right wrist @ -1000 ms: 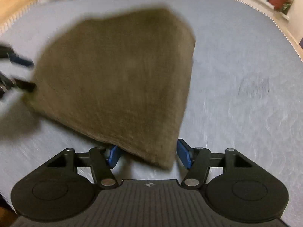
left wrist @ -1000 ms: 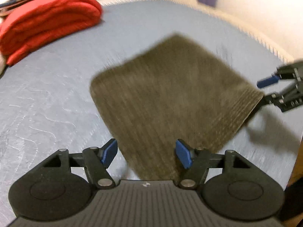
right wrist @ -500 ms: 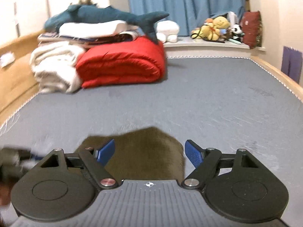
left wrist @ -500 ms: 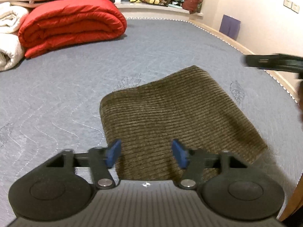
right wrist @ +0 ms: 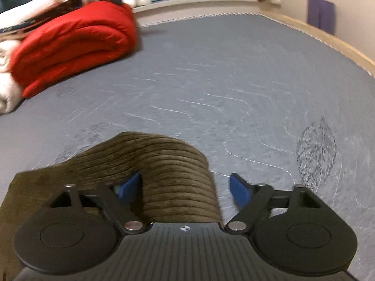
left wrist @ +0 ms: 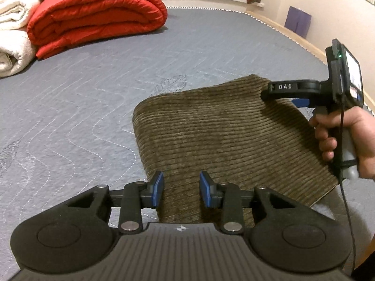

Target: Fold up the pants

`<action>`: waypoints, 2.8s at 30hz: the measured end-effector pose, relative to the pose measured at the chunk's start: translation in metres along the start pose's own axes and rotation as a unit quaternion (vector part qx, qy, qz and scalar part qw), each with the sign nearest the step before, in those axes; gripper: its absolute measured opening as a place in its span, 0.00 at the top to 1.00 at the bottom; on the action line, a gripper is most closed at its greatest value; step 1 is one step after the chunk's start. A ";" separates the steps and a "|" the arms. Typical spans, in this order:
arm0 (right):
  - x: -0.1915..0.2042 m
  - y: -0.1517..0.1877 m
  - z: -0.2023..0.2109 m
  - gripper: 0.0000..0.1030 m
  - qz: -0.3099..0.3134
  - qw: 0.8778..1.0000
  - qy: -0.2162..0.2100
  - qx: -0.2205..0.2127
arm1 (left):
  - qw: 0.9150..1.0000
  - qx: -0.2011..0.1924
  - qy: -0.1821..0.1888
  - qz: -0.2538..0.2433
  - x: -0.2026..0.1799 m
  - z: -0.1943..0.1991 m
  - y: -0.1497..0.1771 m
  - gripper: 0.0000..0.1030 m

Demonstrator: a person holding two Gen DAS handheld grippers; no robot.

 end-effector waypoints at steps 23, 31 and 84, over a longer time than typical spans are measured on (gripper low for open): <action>-0.021 0.002 0.194 0.12 0.121 0.990 -0.025 -0.062 | 0.998 -0.060 -0.029 0.000 -0.023 0.060 0.006 0.16; -0.006 0.047 0.281 0.01 0.090 0.991 -0.074 -0.064 | 0.992 -0.095 -0.059 0.057 -0.037 0.109 0.034 0.05; 0.004 0.086 0.253 0.01 0.124 0.989 -0.077 0.018 | 0.996 -0.031 -0.064 0.051 -0.051 0.072 0.061 0.00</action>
Point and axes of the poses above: each gripper's, at about its wrist camera, not at the fingertips, and z roughly against the way its jaws point, x to its left, y to its underside, the point moved 5 cm from there along -z, roughly the way its jaws point, and after that the axes turned 8 degrees about -x, right-handed, at the moved point
